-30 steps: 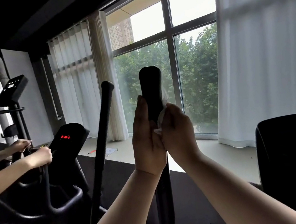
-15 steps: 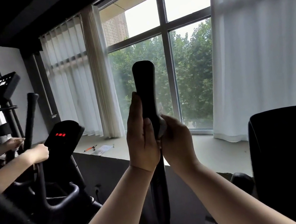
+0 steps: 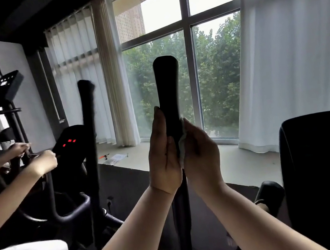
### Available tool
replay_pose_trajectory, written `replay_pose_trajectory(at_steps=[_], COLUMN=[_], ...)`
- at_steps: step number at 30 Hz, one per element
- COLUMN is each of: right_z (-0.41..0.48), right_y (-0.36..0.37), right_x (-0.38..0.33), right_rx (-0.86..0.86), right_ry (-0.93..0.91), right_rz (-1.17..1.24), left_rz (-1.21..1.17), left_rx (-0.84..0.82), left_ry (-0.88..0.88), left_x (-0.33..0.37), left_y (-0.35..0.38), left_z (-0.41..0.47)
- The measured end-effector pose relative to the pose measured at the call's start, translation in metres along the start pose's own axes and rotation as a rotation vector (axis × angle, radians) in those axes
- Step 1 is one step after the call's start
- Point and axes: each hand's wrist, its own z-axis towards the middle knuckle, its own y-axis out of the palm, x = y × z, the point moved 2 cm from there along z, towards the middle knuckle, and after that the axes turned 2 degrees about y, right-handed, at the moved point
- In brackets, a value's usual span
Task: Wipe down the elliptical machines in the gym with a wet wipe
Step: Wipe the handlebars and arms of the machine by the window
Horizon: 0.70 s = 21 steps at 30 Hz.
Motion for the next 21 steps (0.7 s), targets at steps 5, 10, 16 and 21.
replay_pose_trajectory(at_steps=[5,10,16,21], right_z=[-0.025,-0.025,-0.045,-0.061], right_y=[0.001,-0.001,0.0,-0.004], right_x=[0.016,0.021,0.027,0.044], right_rx=[0.017,0.051,0.034,0.032], right_ry=[0.036,0.041,0.005,0.086], right_rz=[-0.052,-0.016,-0.053,-0.017], left_rz=[-0.007,0.002,-0.069,-0.043], left_rx=[-0.007,-0.007,-0.049,-0.047], left_ry=[-0.024,-0.032,-0.069,-0.09], left_x=[-0.001,-0.001,-0.005,-0.002], left_y=[0.0,0.001,0.001,0.001], left_z=[-0.008,-0.01,-0.018,-0.025])
